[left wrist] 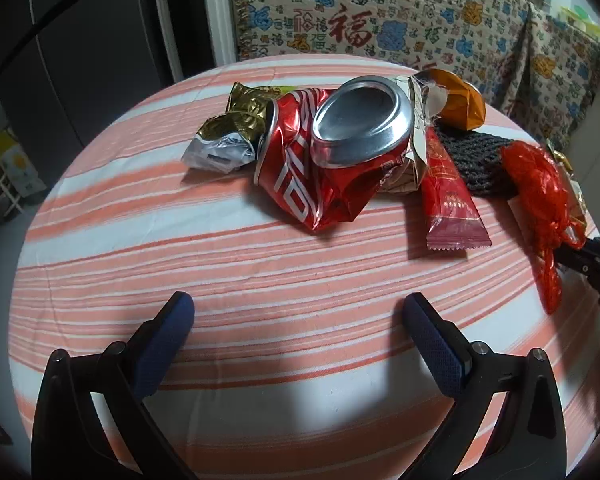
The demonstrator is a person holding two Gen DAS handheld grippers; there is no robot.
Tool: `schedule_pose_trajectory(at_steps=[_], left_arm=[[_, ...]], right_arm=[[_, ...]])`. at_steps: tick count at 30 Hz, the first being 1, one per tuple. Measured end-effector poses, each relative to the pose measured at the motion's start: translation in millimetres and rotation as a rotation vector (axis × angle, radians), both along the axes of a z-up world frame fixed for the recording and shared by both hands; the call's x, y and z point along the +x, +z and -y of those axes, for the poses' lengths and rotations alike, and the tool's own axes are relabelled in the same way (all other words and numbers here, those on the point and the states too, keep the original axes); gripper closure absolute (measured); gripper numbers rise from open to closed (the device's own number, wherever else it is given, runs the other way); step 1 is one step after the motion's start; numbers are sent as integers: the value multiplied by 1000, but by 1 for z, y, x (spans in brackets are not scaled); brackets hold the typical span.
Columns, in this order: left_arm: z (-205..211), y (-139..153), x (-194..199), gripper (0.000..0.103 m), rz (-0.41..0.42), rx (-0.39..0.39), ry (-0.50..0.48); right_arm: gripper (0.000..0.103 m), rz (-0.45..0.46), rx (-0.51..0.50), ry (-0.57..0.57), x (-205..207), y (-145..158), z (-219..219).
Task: Collect trash
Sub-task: 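Return both tools to the table over the remaining trash, then grasp the paper cup with the right tool while the left tool grasps the red plastic bag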
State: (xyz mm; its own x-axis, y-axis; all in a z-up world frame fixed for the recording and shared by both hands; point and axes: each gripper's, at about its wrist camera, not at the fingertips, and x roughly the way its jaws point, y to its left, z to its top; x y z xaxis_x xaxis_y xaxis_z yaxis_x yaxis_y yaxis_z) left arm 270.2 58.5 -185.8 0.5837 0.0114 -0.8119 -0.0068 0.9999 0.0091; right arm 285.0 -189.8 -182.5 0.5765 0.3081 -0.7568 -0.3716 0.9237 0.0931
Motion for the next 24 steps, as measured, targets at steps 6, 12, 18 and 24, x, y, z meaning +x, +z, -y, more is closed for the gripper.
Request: schedule_pose_trajectory(at_steps=[6, 12, 18, 24], left_arm=[[-6, 10, 2, 2, 61, -25, -3], [3, 45, 7, 7, 250, -42, -29], [26, 47, 31, 14, 286, -8, -62], [21, 35, 37, 85, 229, -53, -60]], right_arm=[[86, 22, -4, -5, -5, 3, -4], [86, 32, -32, -3, -14, 4, -3], [86, 47, -53, 1, -21, 5, -6], [87, 44, -43, 20, -30, 8, 1]])
